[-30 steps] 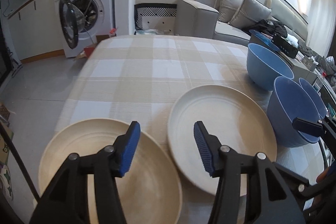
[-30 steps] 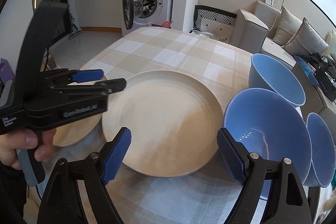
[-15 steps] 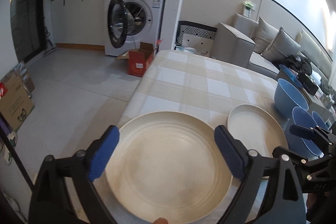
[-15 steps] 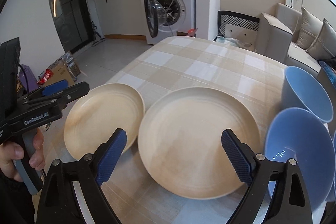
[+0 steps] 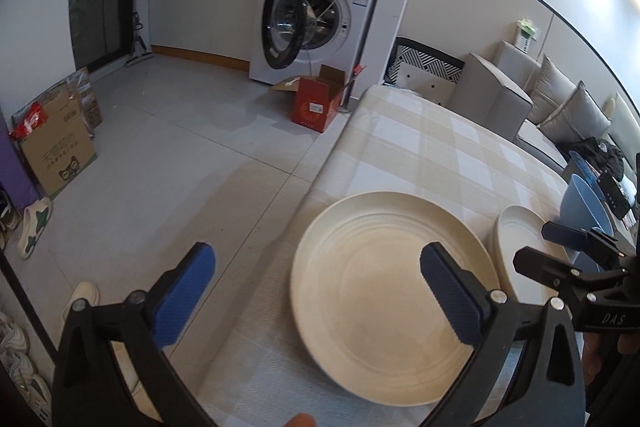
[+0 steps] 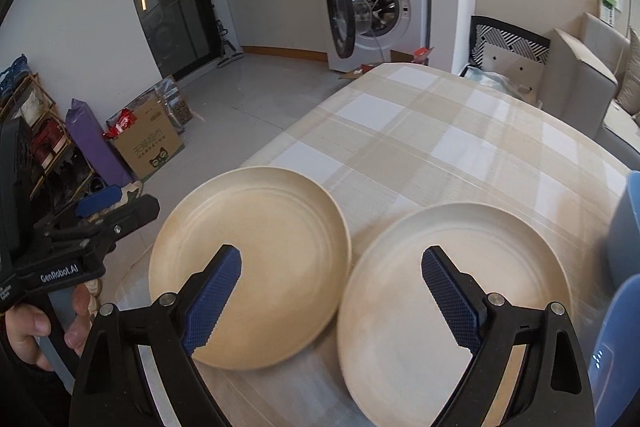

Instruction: Organize plates and bowls

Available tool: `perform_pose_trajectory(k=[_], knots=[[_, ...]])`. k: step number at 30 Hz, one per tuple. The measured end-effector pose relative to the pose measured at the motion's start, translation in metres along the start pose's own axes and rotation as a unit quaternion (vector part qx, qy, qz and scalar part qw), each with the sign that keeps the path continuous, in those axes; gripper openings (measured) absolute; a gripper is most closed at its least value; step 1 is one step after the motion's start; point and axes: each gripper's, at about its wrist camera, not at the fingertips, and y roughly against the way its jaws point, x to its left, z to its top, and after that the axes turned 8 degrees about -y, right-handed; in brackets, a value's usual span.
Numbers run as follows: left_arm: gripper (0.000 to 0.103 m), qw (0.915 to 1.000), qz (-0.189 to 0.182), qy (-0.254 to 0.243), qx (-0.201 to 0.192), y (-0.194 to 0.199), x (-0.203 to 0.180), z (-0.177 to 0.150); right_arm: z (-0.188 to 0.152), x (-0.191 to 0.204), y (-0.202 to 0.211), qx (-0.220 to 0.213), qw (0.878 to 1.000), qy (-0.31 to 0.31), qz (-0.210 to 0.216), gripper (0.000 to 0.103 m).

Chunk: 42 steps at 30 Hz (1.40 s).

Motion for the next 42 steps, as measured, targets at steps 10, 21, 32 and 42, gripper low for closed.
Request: perform_pose_trajectory(k=[10, 21, 32, 42], knots=[[0.103, 0.9995, 0.015, -0.001, 0.027, -0.016, 0.007, -0.012, 0.016, 0.016, -0.054, 0.047, 0.999, 0.024, 0.008, 0.092], [0.103, 0.9985, 0.011, -0.011, 0.052, -0.033, -0.005, -0.022, 0.018, 0.017, -0.090, 0.077, 0.997, 0.028, 0.012, 0.081], [0.103, 0.9971, 0.008, -0.025, 0.072, -0.045, -0.015, -0.029, 0.018, 0.013, -0.100, 0.088, 0.996, 0.031, 0.007, 0.075], [0.082, 0.9962, 0.000, -0.020, 0.085, -0.049, -0.012, -0.034, 0.019, 0.013, -0.105, 0.090, 0.995, 0.048, -0.019, 0.068]])
